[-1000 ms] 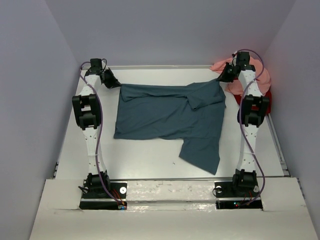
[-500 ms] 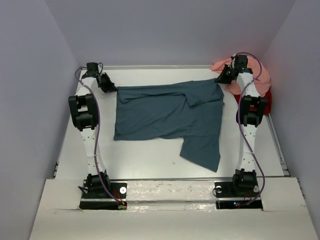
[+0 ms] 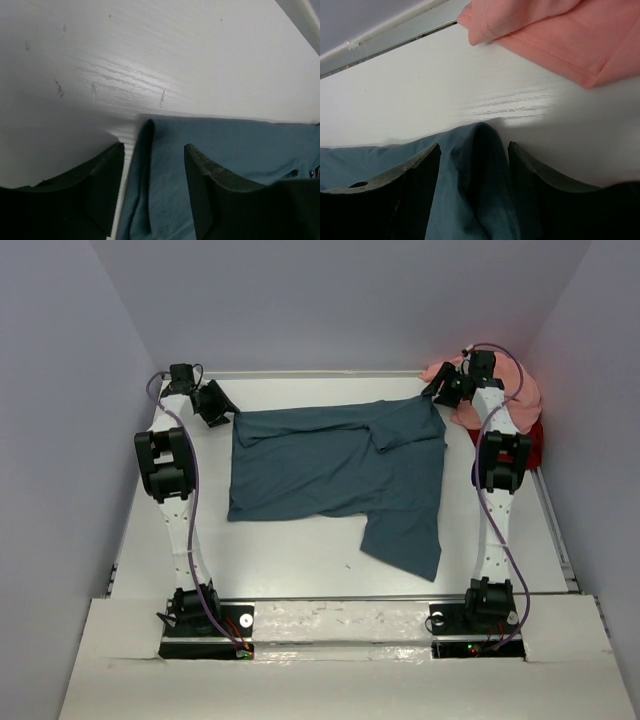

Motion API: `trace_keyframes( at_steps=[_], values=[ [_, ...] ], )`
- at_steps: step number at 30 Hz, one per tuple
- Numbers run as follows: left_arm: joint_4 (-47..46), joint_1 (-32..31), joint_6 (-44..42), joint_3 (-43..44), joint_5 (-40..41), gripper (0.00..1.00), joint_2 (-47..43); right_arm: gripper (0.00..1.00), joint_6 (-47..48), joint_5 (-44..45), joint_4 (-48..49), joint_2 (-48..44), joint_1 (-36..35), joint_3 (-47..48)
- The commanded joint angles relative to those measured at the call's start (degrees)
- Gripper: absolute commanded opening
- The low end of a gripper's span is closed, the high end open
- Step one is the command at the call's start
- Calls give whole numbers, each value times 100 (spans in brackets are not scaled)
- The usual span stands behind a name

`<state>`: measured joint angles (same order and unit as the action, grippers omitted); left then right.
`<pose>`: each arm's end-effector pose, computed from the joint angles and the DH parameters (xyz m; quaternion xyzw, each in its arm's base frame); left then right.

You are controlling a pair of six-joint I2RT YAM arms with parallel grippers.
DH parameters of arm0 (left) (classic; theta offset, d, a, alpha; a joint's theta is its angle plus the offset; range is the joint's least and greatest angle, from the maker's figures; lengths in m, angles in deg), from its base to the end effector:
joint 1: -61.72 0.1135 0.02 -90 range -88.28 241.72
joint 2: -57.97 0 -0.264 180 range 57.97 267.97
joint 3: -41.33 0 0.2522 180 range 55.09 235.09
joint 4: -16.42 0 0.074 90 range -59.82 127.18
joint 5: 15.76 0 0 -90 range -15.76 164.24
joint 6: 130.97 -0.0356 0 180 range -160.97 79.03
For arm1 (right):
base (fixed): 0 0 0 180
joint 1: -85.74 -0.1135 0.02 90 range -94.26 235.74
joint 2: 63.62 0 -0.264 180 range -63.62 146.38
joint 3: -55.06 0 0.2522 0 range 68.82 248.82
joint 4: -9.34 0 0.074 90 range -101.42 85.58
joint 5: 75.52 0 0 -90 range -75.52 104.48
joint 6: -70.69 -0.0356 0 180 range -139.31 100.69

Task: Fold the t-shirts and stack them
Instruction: Fold the flattened tshirt in 1/3 of the way

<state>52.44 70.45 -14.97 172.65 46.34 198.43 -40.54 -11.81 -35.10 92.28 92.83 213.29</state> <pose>0.5431 0.0666 0.1667 -0.1800 0.8837 -0.2759 0.3325 0.5890 -0.0574 0.1605 0.1282 0.8855 0.2549 0.3666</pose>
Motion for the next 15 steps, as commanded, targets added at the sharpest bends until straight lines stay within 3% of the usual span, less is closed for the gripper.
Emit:
trace_keyframes(
  at_steps=[1,6,15],
  values=[
    [-678,32,10,-408,-312,64,-879,63,58,-158,378,-586,3,-190],
    [-1329,15,256,-1146,-514,68,-1618,64,111,-202,378,-999,3,-707],
    [-1409,-231,520,-2588,-849,65,-2593,64,322,-87,308,-2115,3,-1912]
  ],
)
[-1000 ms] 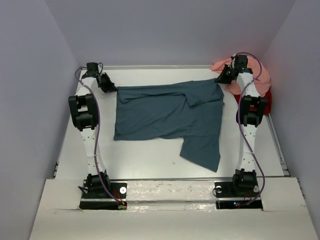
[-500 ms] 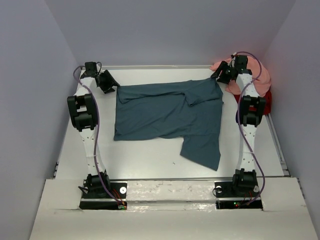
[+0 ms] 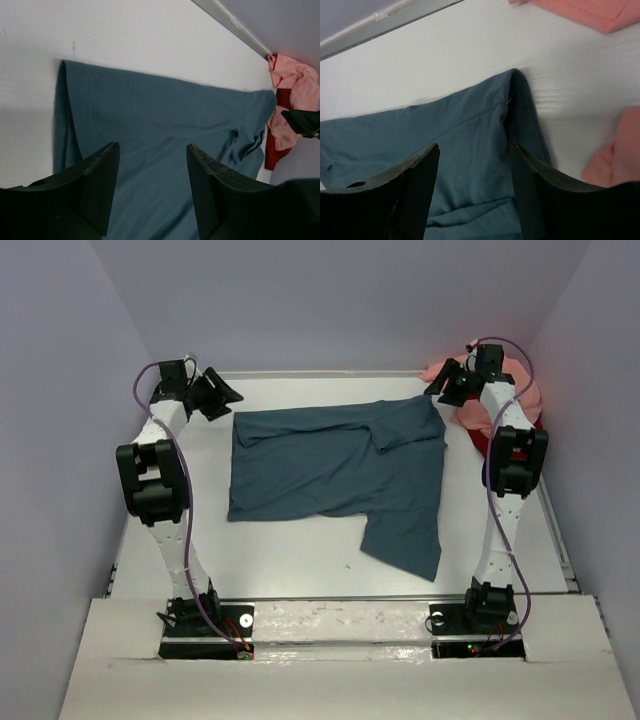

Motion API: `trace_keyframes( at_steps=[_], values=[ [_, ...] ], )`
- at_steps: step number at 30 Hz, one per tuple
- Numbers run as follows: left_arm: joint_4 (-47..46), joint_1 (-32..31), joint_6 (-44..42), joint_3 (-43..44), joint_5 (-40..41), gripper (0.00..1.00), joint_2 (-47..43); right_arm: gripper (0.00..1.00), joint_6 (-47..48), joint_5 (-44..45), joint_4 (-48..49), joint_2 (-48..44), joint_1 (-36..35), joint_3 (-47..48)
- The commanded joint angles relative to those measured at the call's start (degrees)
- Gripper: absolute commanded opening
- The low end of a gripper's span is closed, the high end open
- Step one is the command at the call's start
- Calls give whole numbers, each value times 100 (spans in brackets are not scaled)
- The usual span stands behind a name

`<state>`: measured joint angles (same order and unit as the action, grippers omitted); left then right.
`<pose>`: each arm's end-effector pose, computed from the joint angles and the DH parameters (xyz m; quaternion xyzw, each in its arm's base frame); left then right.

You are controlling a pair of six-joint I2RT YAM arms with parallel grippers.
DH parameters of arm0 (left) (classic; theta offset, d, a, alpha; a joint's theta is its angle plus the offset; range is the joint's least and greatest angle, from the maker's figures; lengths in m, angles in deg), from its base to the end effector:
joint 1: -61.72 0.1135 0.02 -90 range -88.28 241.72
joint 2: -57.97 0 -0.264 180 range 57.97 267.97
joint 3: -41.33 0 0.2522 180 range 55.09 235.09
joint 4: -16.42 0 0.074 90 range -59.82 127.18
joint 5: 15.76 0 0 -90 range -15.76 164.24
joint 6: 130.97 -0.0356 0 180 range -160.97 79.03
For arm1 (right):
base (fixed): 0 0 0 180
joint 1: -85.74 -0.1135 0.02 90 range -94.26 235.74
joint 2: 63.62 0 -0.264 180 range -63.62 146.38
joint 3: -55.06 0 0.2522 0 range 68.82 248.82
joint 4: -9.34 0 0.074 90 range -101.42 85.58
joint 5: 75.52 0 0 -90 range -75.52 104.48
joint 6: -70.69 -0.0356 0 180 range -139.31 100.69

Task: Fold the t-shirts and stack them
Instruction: Fold the flattened tshirt in 1/3 of the way

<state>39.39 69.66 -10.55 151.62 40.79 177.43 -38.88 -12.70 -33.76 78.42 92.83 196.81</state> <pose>0.4847 0.0478 0.2480 -0.1439 0.8374 -0.3373 0.4053 0.5549 -0.0526 0.2020 0.1154 0.8901 0.2563 0.3588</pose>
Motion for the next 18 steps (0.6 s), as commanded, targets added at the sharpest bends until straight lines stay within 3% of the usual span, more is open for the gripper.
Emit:
trace_keyframes(
  at_steps=[1,8,11,18],
  values=[
    [-104,-188,70,-591,-302,64,-546,64,156,-15,122,-782,3,-317],
    [115,-425,-62,-978,-276,62,-722,64,94,-130,-159,-1529,3,-1081],
    [352,-461,-158,-795,-232,62,-670,64,111,-7,-177,-1872,3,-1731],
    [819,-469,-422,-302,-100,62,-450,62,156,-217,-142,-2039,3,-2286]
  ],
)
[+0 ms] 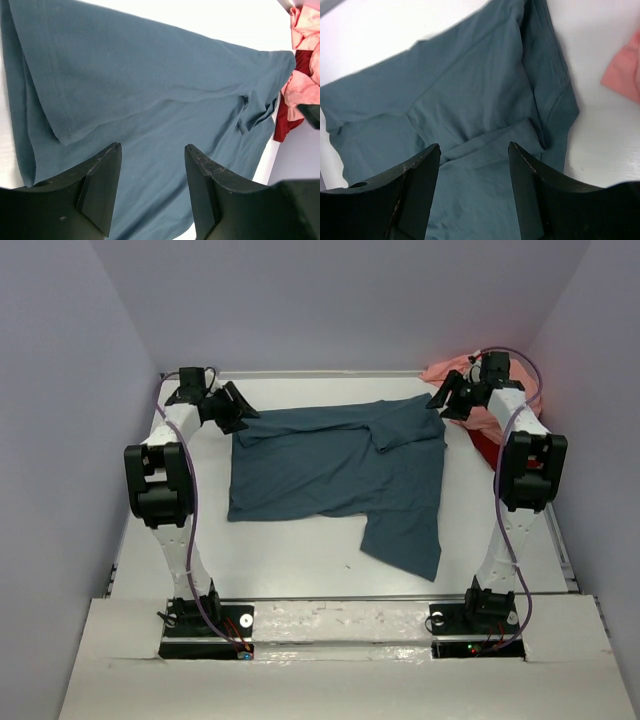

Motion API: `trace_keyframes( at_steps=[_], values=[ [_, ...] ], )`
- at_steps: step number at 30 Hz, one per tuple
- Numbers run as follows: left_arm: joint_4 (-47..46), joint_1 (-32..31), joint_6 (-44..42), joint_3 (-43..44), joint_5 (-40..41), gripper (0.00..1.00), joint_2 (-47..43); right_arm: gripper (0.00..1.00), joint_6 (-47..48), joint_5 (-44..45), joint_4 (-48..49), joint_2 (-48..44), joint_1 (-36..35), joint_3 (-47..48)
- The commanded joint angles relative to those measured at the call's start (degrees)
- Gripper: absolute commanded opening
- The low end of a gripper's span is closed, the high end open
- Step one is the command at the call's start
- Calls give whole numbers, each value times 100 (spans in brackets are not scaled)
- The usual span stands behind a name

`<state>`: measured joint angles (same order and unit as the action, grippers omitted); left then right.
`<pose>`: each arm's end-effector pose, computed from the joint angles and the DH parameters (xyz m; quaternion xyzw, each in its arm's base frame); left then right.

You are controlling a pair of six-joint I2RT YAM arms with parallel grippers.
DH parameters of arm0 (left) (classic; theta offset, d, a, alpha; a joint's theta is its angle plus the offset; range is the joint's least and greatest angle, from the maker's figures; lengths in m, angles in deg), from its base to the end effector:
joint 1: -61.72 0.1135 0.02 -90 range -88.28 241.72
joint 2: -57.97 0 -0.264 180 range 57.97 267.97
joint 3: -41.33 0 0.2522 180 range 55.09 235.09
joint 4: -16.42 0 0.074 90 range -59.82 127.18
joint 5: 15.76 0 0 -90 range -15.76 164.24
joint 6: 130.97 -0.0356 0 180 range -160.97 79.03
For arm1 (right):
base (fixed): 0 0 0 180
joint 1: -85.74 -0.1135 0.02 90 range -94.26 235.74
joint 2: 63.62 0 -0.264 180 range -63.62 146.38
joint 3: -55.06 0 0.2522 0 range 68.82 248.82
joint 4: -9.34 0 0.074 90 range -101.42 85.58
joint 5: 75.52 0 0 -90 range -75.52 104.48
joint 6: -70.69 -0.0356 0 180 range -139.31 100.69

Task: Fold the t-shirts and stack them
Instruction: Fold the flattened tshirt in 1/3 of the way

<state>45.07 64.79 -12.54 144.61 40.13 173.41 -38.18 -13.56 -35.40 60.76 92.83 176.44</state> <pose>0.4587 0.0046 0.2312 -0.1185 0.8698 -0.3475 0.3297 0.4901 -0.0441 0.2402 0.1182 0.9015 0.2607 0.3247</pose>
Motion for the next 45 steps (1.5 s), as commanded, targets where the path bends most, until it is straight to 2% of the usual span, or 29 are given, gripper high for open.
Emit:
trace_keyframes(
  at_steps=[1,9,15,24,45],
  values=[
    [285,18,-249,426,-26,62,-30,62,77,-150,31,-300,3,-302],
    [1094,18,-320,866,774,61,216,62,86,-159,66,-529,-103,-689],
    [1121,18,-276,770,801,60,278,62,138,-54,92,-388,-103,-531],
    [1165,27,-346,532,827,60,269,62,68,-88,31,60,-103,224],
    [1235,27,-320,637,1275,59,708,62,165,-36,-13,122,-103,427]
  ],
)
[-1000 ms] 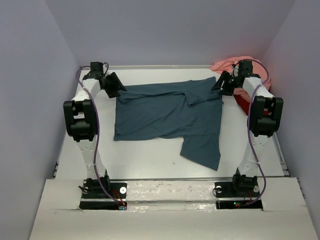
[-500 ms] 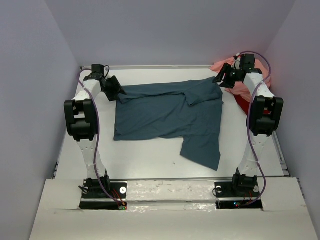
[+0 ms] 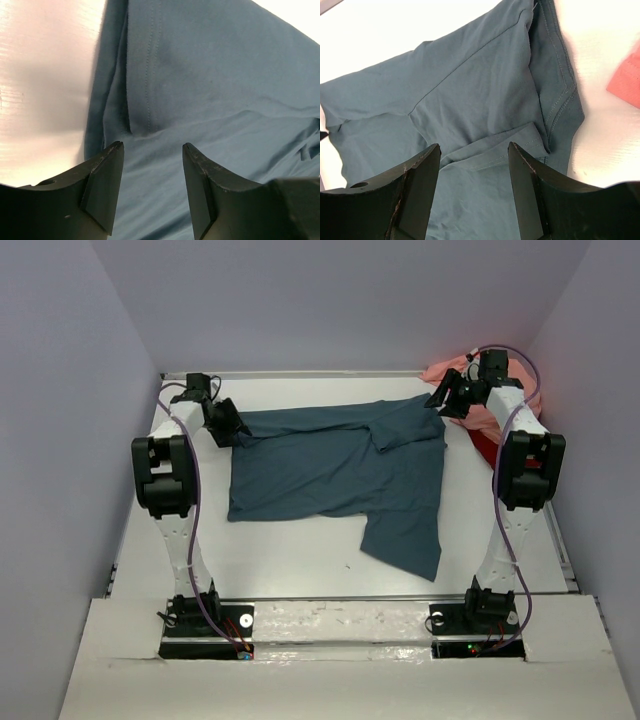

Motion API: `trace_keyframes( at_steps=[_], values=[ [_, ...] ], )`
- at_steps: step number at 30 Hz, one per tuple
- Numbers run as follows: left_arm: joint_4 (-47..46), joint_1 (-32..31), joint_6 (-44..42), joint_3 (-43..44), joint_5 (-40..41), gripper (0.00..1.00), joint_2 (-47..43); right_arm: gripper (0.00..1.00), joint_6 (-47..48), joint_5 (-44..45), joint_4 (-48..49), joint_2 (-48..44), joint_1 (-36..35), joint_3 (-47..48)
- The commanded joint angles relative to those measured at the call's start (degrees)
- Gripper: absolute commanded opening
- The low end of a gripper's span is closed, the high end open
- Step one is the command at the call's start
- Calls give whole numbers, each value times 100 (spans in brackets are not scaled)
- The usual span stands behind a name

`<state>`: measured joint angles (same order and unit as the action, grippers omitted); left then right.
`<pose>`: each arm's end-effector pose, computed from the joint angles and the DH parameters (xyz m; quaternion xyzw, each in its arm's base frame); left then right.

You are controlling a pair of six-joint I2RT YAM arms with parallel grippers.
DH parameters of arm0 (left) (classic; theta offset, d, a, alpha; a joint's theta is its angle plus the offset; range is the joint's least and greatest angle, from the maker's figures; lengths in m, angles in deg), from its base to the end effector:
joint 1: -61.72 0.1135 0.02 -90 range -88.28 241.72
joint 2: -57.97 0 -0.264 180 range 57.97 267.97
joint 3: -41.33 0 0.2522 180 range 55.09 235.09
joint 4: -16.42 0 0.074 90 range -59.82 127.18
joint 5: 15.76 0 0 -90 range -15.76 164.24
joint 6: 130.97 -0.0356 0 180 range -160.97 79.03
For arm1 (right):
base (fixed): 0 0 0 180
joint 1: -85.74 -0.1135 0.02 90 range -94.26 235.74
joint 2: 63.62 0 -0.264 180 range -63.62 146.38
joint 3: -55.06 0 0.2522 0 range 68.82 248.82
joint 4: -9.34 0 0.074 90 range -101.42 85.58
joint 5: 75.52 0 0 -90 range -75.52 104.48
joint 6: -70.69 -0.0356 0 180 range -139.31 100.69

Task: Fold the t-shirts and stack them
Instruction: Fold the flattened tshirt in 1/3 of the way

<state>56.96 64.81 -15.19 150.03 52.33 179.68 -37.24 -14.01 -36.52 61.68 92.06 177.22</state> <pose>0.4681 0.0120 0.1952 -0.1749 0.9179 -0.2374 0.2655 0.4923 -0.0374 0.2357 0.1064 0.9057 0.2636 0.3144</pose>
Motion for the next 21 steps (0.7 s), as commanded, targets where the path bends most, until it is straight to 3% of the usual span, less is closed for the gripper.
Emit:
trace_keyframes(
  at_steps=[1,21],
  values=[
    [46,25,-47,130,38,59,151,62,71,10,98,39,-26,366],
    [195,7,-47,1203,11,43,723,62,62,10,54,56,-26,366]
  ],
)
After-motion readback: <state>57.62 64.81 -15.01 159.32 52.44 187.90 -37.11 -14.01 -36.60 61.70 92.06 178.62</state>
